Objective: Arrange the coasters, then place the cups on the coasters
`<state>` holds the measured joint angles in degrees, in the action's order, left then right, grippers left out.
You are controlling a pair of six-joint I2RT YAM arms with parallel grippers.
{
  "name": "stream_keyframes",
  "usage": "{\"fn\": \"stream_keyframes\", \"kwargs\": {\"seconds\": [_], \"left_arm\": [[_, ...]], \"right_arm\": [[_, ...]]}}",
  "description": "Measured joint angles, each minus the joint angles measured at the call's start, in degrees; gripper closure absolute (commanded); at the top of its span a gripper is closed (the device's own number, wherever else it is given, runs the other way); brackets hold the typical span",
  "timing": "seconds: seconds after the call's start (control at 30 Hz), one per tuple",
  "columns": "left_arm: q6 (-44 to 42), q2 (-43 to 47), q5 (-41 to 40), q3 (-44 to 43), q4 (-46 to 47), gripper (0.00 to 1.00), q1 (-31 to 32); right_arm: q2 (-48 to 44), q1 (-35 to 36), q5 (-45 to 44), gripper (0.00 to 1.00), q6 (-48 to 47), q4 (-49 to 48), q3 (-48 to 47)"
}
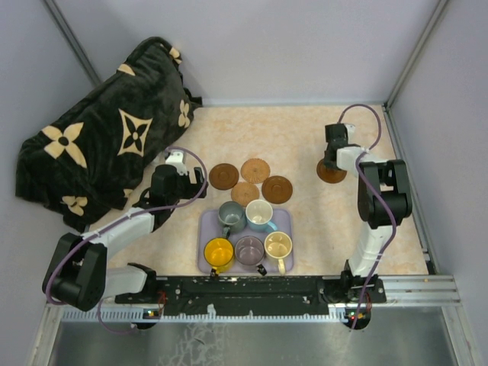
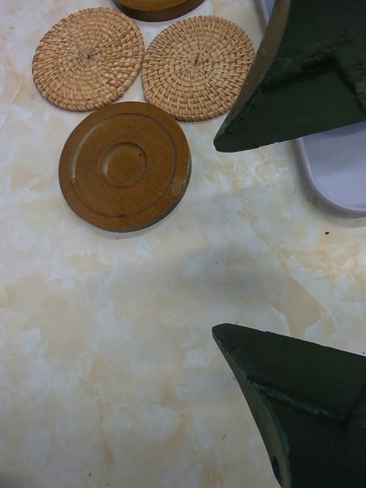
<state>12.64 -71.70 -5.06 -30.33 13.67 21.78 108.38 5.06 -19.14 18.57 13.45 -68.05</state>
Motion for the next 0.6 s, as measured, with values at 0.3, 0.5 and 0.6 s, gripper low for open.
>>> {"fn": "stream_keyframes", "kwargs": {"seconds": [0.3, 0.5, 0.6], "left_arm": [[-0.92, -2.67, -1.11, -2.16, 0.39, 0.00, 0.00], [-1.03, -6.36, -0.44, -5.16, 0.68, 0.00, 0.00], [-0.66, -7.08, 0.46, -5.18, 0.28, 0.00, 0.00]], "right_arm": [[-3.93, 1.84, 2.97, 0.73, -1.66, 3.13, -0.66], [-10.40, 12.22, 4.07, 0.67, -3.19, 3.34, -0.61], [-11.30, 18.08, 5.79, 0.76, -2.97, 2.67, 0.17]]}}
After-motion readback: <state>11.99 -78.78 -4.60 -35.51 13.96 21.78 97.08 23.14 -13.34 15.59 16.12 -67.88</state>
